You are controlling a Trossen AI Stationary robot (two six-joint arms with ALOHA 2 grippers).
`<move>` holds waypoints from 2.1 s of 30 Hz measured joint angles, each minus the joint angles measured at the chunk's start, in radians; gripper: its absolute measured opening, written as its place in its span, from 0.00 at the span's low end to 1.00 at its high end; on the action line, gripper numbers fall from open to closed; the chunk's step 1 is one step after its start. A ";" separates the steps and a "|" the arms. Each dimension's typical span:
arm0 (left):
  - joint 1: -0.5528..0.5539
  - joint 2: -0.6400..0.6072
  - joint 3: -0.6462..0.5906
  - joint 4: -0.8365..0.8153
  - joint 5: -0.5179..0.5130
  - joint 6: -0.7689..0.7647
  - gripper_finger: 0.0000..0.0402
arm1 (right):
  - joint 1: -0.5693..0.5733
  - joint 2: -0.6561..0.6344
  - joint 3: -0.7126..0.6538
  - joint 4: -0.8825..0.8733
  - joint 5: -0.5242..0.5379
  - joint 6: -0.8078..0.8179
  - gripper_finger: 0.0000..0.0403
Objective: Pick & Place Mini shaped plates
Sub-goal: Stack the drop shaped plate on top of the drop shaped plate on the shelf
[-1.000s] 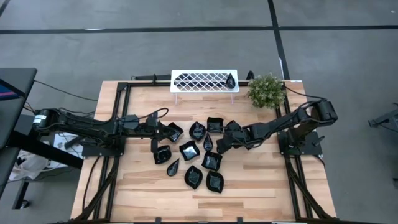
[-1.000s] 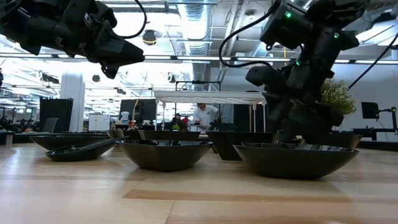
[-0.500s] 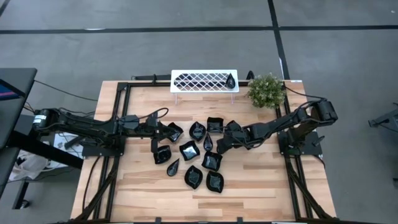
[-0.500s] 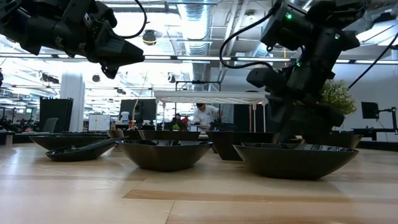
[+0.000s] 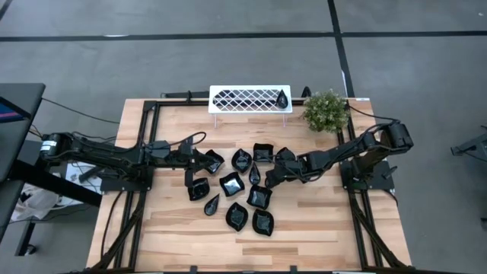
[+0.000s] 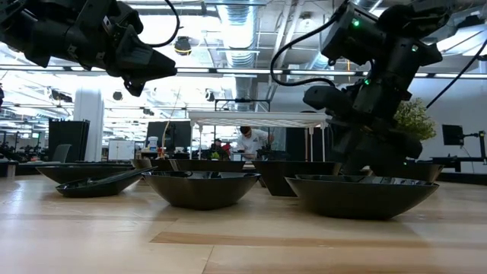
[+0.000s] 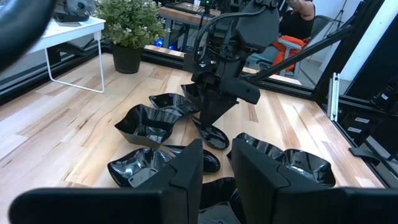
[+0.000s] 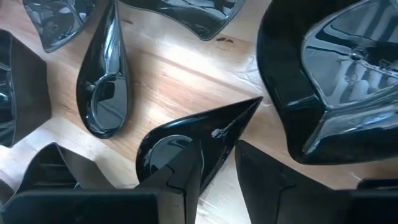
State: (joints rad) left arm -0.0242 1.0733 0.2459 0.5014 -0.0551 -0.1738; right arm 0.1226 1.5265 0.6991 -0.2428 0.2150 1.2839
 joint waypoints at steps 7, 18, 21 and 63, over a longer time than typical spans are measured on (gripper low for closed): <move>0.000 0.000 0.000 0.000 0.000 0.000 0.22 | 0.000 0.000 0.000 -0.003 0.000 0.000 0.23; 0.000 0.000 0.000 0.000 0.000 0.000 0.22 | -0.001 0.000 0.000 -0.003 0.003 0.000 0.20; 0.000 0.000 0.000 0.000 0.000 0.000 0.22 | -0.001 0.000 0.000 -0.003 0.003 0.000 0.15; 0.000 0.000 0.000 -0.003 0.000 0.000 0.22 | -0.074 -0.263 0.001 -0.136 0.053 -0.238 0.00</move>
State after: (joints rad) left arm -0.0242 1.0733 0.2459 0.4980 -0.0551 -0.1738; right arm 0.0491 1.2631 0.6998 -0.3788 0.2676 1.0459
